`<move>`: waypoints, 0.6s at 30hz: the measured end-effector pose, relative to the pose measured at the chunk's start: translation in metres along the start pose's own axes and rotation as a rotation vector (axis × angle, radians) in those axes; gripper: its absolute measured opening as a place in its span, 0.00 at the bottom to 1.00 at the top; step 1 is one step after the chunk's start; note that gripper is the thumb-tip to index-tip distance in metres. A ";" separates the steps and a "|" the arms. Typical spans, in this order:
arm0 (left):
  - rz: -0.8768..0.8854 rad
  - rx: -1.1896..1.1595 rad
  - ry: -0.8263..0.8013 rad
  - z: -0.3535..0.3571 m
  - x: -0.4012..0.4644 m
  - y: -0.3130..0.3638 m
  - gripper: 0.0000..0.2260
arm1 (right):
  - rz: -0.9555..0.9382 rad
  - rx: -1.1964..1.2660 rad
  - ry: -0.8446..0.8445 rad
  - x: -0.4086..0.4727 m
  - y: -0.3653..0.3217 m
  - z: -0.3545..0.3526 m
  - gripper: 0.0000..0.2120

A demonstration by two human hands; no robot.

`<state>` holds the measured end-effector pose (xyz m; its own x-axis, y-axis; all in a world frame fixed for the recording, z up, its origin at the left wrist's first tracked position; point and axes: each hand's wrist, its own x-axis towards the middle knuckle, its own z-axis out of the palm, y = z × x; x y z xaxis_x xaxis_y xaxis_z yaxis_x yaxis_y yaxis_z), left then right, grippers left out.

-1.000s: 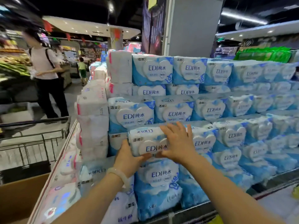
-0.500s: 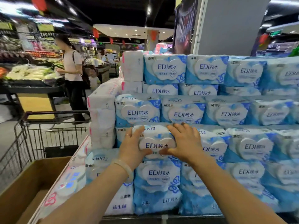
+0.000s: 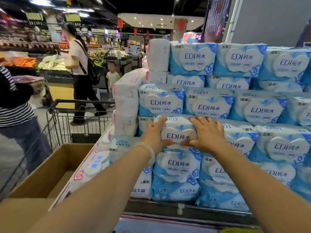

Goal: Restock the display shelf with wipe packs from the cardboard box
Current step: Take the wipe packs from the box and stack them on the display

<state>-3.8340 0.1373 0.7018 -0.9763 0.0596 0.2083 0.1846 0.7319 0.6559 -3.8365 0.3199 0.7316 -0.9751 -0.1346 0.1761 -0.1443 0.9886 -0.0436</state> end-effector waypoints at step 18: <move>-0.374 0.470 0.048 -0.182 -0.118 -0.259 0.45 | -0.538 0.146 -0.194 -0.006 -0.348 0.063 0.30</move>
<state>-3.7456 -0.1828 0.6388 -0.9569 -0.2830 0.0651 -0.2513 0.9193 0.3027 -3.7907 -0.0278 0.6833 -0.7697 -0.6378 0.0289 -0.6352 0.7604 -0.1354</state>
